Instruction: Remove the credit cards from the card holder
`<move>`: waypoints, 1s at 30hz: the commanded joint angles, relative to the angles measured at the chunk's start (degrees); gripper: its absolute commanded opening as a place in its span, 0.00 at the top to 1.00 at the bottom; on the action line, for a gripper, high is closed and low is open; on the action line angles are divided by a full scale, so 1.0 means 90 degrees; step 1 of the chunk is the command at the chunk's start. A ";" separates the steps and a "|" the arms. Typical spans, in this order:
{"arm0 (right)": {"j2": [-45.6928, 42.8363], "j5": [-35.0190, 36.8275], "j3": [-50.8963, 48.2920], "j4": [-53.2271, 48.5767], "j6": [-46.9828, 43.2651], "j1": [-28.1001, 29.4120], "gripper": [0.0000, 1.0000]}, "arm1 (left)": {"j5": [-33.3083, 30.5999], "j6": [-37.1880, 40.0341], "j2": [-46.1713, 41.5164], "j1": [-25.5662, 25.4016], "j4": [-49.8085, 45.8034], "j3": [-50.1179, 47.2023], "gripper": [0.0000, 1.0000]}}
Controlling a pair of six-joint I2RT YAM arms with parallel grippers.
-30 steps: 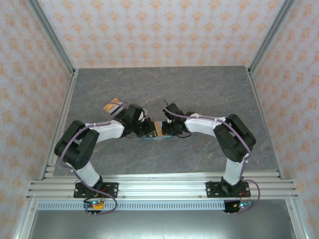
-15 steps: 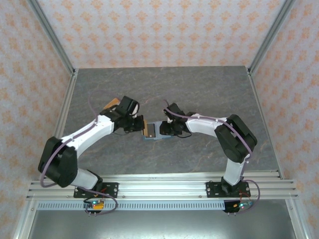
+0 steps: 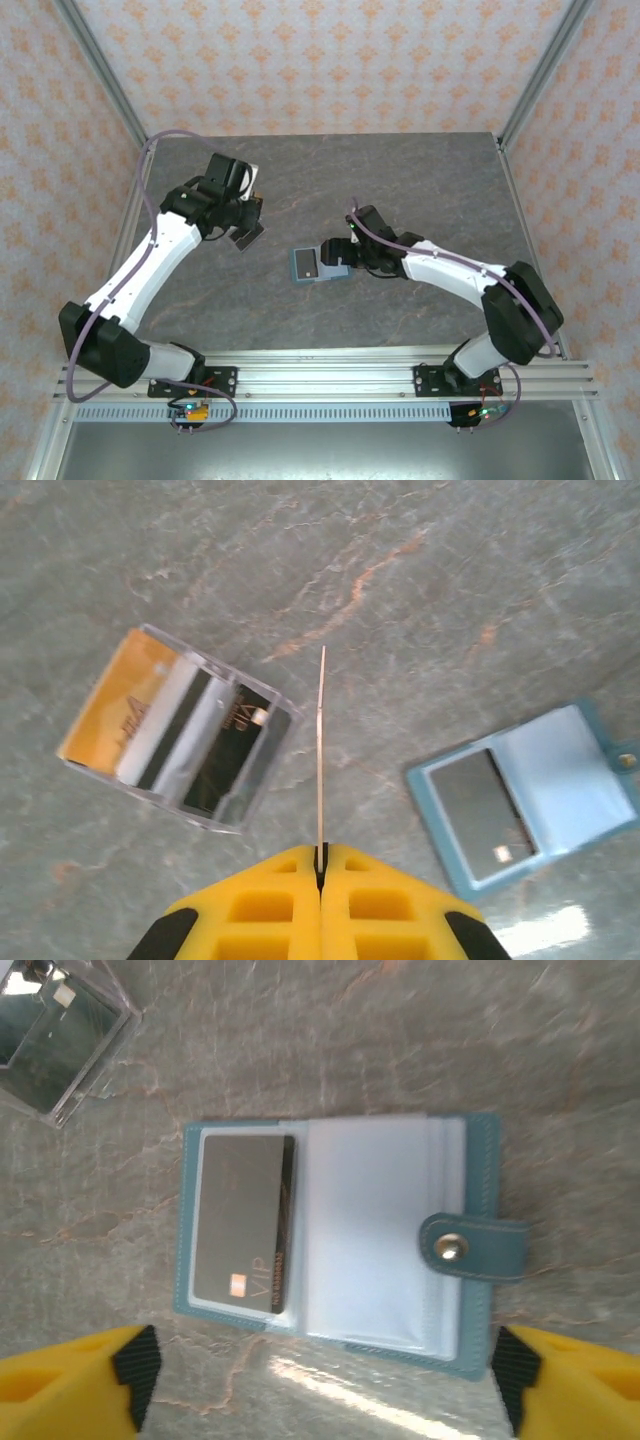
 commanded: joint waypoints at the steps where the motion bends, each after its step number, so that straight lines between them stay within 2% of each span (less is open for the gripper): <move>1: -0.0291 0.0916 -0.0160 -0.0101 -0.0007 -0.0056 0.02 | 0.0023 0.1628 0.0387 0.0230 -0.0414 0.0163 0.98; 4: -0.0489 0.1034 -0.0170 -0.0181 -0.0002 -0.0085 0.01 | 0.0436 0.2194 0.0960 0.0631 -0.0717 0.0570 0.98; 9: -0.0593 0.1230 -0.0137 -0.0330 -0.0094 -0.0105 0.01 | 0.0322 0.2606 0.1819 0.1171 -0.0993 0.1371 0.99; 13: -0.0534 0.1270 -0.0059 -0.0477 -0.0099 -0.0134 0.01 | -0.0017 0.2563 0.2226 0.1462 -0.1021 0.1824 1.00; 21: -0.0541 0.1223 0.0181 -0.0791 -0.0226 -0.0134 0.01 | -0.0364 0.3157 0.3032 0.1811 -0.1444 0.2420 1.00; 30: -0.0469 0.1130 0.0361 -0.0983 -0.0159 -0.0134 0.01 | -0.0589 0.3327 0.3255 0.1829 -0.1302 0.2319 1.00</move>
